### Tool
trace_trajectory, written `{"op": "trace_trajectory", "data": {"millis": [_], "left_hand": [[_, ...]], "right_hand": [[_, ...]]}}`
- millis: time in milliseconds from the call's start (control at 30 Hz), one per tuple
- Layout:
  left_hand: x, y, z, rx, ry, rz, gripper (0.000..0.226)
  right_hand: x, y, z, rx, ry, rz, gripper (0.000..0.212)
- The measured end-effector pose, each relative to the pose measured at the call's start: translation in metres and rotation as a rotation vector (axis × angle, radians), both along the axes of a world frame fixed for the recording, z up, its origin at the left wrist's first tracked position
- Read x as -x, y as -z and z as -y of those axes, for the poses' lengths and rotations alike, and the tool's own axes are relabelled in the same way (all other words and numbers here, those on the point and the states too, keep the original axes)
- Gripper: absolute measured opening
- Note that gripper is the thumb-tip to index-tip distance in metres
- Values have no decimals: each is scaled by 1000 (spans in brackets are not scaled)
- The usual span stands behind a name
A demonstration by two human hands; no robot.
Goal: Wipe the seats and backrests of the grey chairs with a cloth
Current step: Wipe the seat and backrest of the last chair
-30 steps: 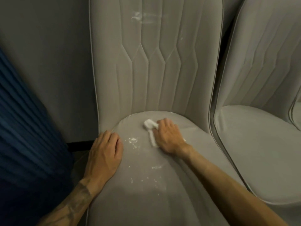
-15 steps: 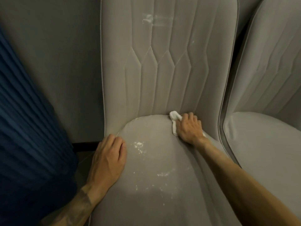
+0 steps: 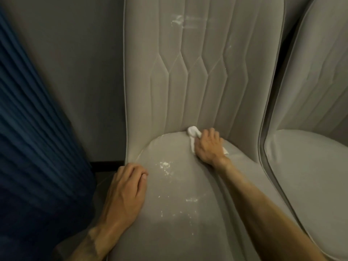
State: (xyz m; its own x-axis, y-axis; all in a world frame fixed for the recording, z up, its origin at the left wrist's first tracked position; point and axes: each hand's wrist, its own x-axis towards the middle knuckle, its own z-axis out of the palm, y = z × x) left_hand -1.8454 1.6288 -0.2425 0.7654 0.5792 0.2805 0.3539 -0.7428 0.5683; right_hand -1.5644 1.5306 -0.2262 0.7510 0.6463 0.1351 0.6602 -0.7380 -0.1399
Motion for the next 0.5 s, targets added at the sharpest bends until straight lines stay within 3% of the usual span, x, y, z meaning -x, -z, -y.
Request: {"op": "trace_trajectory", "data": {"millis": [167, 333, 500], "left_hand": [[1, 3, 2, -9, -34, 10, 36], [2, 2, 5, -14, -54, 41, 33], [5, -1, 5, -4, -58, 34, 26]], "right_hand": [[73, 7, -41, -26, -507, 0, 29], [22, -4, -20, 71, -227, 35, 35], [113, 10, -24, -40, -566, 20, 38]]}}
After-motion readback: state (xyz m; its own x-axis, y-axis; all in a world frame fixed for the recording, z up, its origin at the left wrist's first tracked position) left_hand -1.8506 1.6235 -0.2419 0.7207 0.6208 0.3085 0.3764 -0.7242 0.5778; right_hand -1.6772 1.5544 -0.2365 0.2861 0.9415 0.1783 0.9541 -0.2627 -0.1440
